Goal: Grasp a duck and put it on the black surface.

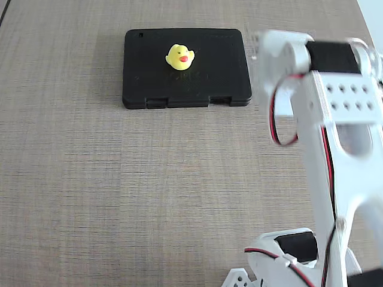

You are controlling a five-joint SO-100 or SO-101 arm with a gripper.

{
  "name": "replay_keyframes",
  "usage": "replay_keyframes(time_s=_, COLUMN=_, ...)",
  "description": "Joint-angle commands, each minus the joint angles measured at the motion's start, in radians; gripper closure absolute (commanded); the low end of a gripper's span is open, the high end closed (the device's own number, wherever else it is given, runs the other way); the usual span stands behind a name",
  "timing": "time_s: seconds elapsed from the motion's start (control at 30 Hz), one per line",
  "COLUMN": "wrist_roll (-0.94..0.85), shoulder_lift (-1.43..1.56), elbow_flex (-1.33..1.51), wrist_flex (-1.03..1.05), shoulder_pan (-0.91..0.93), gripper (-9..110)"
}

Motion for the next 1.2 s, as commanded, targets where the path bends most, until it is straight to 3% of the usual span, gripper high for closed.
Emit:
replay_keyframes(time_s=0.0, wrist_roll=-0.008, shoulder_lift=0.632, elbow_flex=0.236, wrist_flex=-0.008, shoulder_pan=0.066, gripper=99)
replay_keyframes(time_s=0.07, wrist_roll=-0.006, shoulder_lift=0.747, elbow_flex=0.356, wrist_flex=-0.011, shoulder_pan=0.106, gripper=103)
replay_keyframes(time_s=0.23, wrist_roll=-0.008, shoulder_lift=0.93, elbow_flex=0.568, wrist_flex=-0.011, shoulder_pan=0.176, gripper=101)
replay_keyframes(time_s=0.6, wrist_roll=-0.002, shoulder_lift=1.06, elbow_flex=0.805, wrist_flex=0.005, shoulder_pan=0.183, gripper=102)
replay_keyframes(time_s=1.17, wrist_roll=-0.003, shoulder_lift=1.08, elbow_flex=0.881, wrist_flex=0.005, shoulder_pan=0.181, gripper=102)
